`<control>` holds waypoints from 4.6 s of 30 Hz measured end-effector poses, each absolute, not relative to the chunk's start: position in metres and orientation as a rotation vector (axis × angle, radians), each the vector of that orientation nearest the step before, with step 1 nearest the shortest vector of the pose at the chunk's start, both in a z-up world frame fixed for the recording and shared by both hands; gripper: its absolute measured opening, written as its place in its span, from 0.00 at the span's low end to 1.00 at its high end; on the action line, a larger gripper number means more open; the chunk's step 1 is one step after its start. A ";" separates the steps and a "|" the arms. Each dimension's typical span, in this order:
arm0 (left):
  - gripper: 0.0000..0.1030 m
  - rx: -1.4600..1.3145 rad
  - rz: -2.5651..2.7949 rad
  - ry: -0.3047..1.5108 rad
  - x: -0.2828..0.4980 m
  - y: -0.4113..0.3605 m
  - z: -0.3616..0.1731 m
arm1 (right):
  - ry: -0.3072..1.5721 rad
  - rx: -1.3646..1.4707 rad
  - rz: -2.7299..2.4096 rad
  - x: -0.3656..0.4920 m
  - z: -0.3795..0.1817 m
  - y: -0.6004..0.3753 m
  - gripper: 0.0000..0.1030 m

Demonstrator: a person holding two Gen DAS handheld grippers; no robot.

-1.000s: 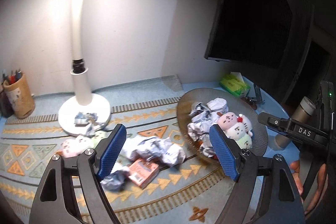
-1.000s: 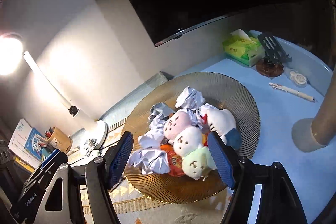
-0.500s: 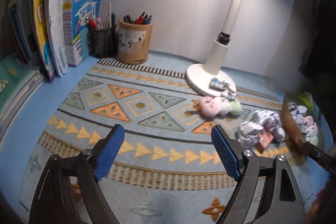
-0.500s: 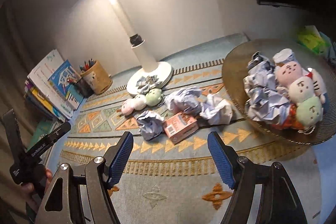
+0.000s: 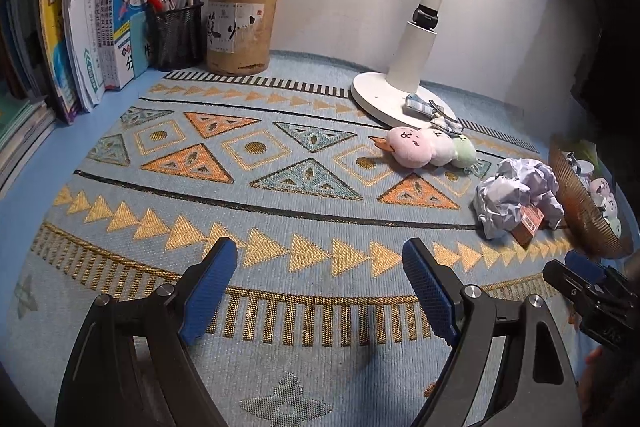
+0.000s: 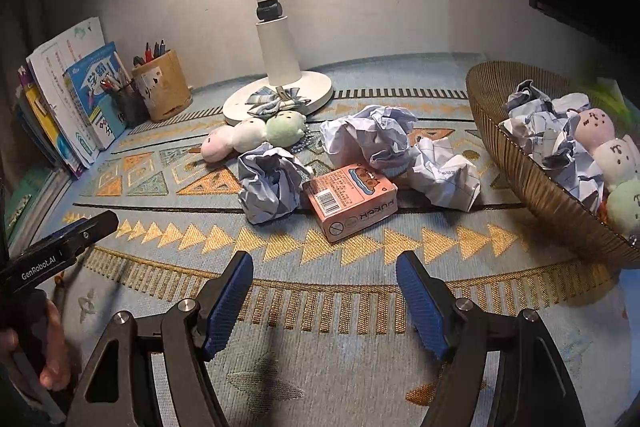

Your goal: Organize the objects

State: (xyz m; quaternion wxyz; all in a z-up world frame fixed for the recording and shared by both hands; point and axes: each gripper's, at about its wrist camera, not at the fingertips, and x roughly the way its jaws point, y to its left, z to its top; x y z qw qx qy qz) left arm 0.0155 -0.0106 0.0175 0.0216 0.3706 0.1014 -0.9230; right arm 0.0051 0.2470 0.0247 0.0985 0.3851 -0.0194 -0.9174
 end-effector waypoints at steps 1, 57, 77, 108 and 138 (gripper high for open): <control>0.81 1.147 -2.860 0.313 0.015 -0.010 0.017 | -0.034 1.133 -2.714 0.006 0.025 0.244 0.74; 0.56 1.262 -2.878 0.021 -0.009 0.038 0.045 | -0.119 1.110 -2.538 0.003 0.036 0.239 0.36; 0.77 1.508 -2.899 0.057 0.020 0.043 0.024 | -0.200 1.225 -2.442 0.039 0.021 0.268 0.64; 0.43 1.263 -3.172 -0.079 0.006 0.111 0.083 | -0.354 1.058 -2.539 0.042 0.067 0.294 0.38; 0.85 1.287 -3.411 0.089 -0.118 0.300 0.094 | -0.688 1.013 -3.167 -0.051 0.141 0.528 0.72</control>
